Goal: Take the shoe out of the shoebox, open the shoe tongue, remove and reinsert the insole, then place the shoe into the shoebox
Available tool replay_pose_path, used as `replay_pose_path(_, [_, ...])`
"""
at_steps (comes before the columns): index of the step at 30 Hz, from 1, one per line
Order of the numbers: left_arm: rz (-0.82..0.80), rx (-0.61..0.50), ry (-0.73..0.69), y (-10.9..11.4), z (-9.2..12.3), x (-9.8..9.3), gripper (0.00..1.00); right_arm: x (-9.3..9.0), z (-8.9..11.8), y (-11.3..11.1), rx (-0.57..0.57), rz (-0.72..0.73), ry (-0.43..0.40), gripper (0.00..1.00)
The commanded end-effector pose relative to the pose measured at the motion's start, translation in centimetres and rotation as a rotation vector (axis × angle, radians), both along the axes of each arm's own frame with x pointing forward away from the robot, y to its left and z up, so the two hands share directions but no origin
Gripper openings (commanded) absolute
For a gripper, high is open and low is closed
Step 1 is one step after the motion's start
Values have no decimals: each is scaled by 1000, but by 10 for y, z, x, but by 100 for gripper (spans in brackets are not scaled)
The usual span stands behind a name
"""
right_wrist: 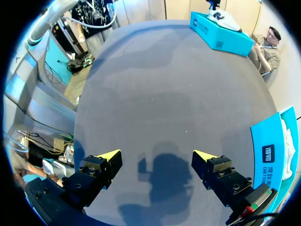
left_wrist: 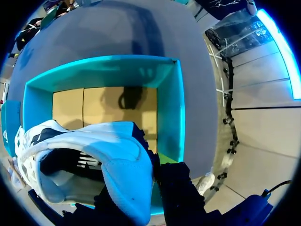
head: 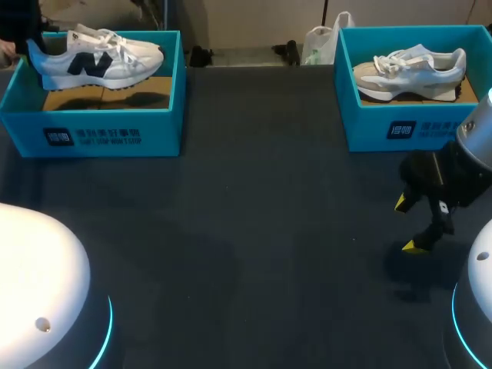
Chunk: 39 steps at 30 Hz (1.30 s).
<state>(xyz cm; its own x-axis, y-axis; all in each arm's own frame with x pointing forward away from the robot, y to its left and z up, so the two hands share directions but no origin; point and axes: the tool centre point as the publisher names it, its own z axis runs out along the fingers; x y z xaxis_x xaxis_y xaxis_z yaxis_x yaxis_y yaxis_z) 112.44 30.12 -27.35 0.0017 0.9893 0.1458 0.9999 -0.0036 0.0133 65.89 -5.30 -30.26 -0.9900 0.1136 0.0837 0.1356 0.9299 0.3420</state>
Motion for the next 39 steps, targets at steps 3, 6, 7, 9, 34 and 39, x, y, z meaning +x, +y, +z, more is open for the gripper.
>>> replay_pose_path(3, [0, 22, -21, -3, -10, -8, 0, -1, -1, 1, -3, -1, -1, 100])
replay_pose_path(6, [-8, 29, -14, -1, -18, -15, 0, -1, -1, 1, -3, -1, -1, 100])
replay_pose_path(7, [-10, 31, -10, 1, -20, -18, 0, -1, -1, 1, -3, -1, -1, 100])
replay_pose_path(9, [-18, 33, -7, 4, -21, -23, 0, -1, -1, 1, -3, -1, -1, 100])
replay_pose_path(34, [-81, 37, 81, 12, -57, -65, 0, -1, -1, 1, -3, -1, -1, 100])
replay_pose_path(39, [-93, 26, 87, 10, -71, -68, 0, -1, -1, 1, -3, -1, -1, 100])
